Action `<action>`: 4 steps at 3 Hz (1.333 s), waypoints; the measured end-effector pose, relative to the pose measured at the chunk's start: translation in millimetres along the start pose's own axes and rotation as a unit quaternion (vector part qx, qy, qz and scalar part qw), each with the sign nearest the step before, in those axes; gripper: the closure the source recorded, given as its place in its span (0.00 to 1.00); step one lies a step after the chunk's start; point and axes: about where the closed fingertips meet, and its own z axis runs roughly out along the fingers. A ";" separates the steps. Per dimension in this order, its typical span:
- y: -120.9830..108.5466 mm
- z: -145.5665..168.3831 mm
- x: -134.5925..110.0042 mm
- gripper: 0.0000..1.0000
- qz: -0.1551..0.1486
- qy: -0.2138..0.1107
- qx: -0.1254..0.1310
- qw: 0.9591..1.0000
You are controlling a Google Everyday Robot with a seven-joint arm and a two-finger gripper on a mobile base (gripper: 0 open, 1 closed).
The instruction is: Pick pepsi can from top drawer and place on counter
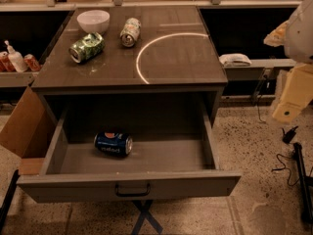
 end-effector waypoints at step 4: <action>49.7 77.3 -57.3 0.00 0.057 -0.115 -0.045 0.991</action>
Offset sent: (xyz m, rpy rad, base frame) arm 0.0051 0.0543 -0.0402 0.1281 0.0233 -0.0062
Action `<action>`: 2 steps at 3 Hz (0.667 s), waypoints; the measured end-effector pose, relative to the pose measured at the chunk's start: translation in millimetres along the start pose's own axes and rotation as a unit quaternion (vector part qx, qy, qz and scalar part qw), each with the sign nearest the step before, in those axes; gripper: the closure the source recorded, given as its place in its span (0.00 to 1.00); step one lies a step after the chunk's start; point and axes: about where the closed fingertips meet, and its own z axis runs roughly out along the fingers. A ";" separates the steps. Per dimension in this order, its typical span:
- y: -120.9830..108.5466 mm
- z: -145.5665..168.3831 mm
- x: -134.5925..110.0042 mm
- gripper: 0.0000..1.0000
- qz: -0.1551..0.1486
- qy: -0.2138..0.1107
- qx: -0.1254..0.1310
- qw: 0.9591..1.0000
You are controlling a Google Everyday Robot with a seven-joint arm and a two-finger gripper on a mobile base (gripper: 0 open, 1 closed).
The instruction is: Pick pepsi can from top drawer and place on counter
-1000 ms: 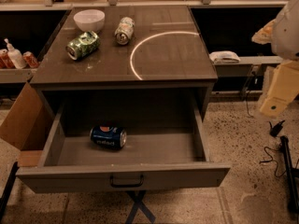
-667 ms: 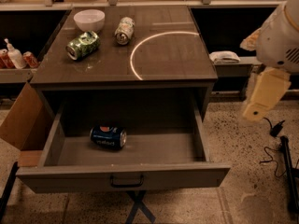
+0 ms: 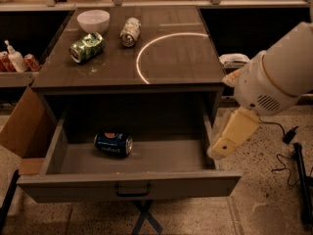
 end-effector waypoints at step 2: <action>30.8 34.7 -19.7 0.00 0.003 -0.047 -0.046 0.998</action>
Offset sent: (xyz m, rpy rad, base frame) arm -0.0105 0.0327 -0.0245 0.0935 0.0403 0.0367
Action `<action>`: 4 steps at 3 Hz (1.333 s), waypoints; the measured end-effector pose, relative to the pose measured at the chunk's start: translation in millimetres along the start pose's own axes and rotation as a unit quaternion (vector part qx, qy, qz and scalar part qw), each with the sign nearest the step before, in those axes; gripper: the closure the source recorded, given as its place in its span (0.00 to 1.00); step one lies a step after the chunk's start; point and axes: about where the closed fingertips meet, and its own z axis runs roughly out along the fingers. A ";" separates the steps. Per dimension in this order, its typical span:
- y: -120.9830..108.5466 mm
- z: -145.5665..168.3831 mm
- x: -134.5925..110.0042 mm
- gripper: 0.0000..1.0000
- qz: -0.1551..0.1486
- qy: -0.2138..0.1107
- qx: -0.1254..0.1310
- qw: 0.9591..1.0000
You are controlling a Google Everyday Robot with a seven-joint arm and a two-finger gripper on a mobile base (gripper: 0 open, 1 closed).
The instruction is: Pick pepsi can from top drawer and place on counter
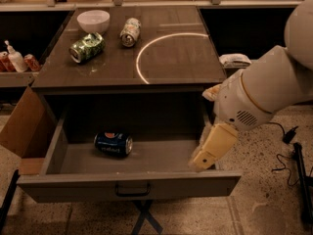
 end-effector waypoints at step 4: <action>-13.1 106.2 -79.4 0.00 0.040 -0.056 0.006 0.998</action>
Offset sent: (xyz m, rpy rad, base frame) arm 0.0442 0.0878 -0.0687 0.1155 0.0010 -0.0783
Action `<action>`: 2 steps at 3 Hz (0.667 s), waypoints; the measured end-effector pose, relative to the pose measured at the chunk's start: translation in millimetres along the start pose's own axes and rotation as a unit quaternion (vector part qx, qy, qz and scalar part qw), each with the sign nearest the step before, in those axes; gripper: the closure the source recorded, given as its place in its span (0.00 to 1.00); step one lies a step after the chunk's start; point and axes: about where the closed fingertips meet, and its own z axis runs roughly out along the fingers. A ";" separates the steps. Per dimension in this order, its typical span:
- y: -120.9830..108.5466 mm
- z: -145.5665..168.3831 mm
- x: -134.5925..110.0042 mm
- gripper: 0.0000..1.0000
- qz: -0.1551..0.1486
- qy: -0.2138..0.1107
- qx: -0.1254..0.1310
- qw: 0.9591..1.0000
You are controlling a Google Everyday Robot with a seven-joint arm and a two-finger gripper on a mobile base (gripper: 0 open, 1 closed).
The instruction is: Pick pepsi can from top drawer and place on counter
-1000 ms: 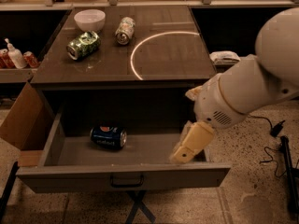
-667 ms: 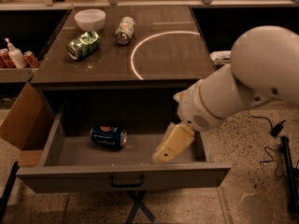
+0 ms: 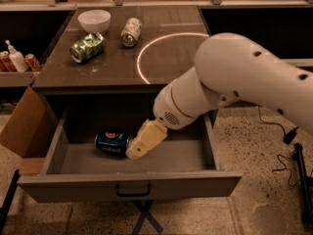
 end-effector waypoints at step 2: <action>11.3 28.4 -40.9 0.00 -0.001 0.001 -0.018 1.000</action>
Offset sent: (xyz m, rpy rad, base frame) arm 0.0084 0.0373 0.0019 0.0061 0.0160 0.0184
